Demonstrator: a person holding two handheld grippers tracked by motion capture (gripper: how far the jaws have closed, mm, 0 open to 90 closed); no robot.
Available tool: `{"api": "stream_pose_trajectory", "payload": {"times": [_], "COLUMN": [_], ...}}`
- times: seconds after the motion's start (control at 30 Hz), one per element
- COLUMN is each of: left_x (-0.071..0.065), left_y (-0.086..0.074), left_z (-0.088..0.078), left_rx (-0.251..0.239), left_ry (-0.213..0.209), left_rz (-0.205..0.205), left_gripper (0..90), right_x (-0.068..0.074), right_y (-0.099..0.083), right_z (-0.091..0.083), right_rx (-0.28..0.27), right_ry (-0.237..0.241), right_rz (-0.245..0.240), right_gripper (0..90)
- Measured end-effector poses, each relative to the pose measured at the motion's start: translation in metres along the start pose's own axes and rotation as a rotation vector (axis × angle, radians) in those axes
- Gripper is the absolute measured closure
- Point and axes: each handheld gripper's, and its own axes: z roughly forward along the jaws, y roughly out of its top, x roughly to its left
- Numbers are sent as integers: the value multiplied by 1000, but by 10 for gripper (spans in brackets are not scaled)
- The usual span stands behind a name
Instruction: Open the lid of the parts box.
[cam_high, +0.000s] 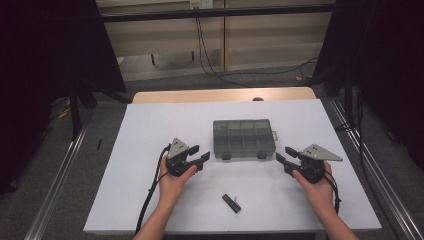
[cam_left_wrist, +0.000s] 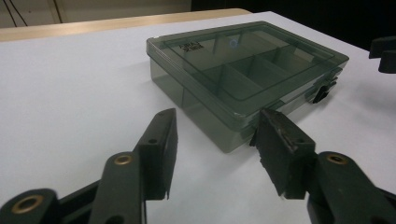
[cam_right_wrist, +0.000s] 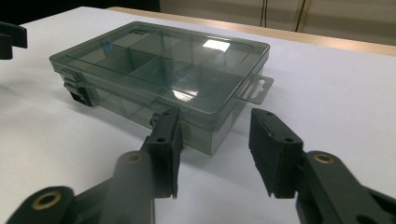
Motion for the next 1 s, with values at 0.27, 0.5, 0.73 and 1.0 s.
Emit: {"api": "stream_pose_trajectory", "payload": {"times": [0.27, 0.5, 0.73, 1.0], "left_x": [0, 0, 3, 6], "left_y": [3, 6, 6, 6], "left_z": [11, 15, 18, 19], "left_rx": [28, 52, 64, 91], "left_ry": [-1, -2, 3, 2], "left_rz": [-6, -5, -12, 11], "left_gripper": [606, 695, 798, 894], "right_x": [-2, -3, -7, -11], "right_y": [2, 4, 6, 9], "right_z": [5, 10, 13, 23], "right_rx": [12, 16, 27, 55], "right_ry": [14, 17, 2, -15], "right_rz": [8, 7, 15, 20], "right_gripper": [691, 784, 867, 900]}}
